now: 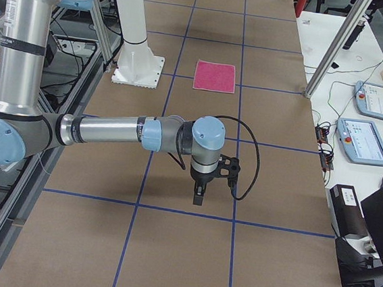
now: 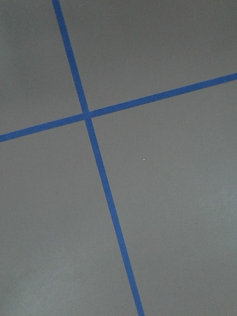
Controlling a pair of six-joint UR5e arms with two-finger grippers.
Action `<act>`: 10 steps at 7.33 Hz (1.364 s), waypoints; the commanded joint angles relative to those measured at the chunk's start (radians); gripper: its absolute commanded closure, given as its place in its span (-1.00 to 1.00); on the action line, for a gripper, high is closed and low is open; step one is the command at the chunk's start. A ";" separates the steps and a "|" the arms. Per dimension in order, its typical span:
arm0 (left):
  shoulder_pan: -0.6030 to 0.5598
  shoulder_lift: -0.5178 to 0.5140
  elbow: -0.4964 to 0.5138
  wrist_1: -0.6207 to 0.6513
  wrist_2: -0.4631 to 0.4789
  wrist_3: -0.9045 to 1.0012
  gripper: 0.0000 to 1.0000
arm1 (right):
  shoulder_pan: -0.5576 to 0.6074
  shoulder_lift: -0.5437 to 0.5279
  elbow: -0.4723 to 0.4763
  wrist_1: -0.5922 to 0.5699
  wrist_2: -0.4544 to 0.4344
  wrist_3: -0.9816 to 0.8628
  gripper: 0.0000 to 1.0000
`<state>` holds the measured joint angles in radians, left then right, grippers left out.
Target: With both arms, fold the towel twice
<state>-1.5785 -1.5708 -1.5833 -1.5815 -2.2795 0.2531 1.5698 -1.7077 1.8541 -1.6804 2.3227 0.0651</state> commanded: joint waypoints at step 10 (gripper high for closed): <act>0.269 -0.267 -0.033 -0.127 -0.002 -0.433 -1.00 | -0.172 0.379 -0.144 0.002 0.010 0.234 -1.00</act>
<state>-1.4031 -1.8002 -1.5892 -1.6294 -2.2779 -0.0228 1.4503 -1.3945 1.7155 -1.6822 2.3311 0.2411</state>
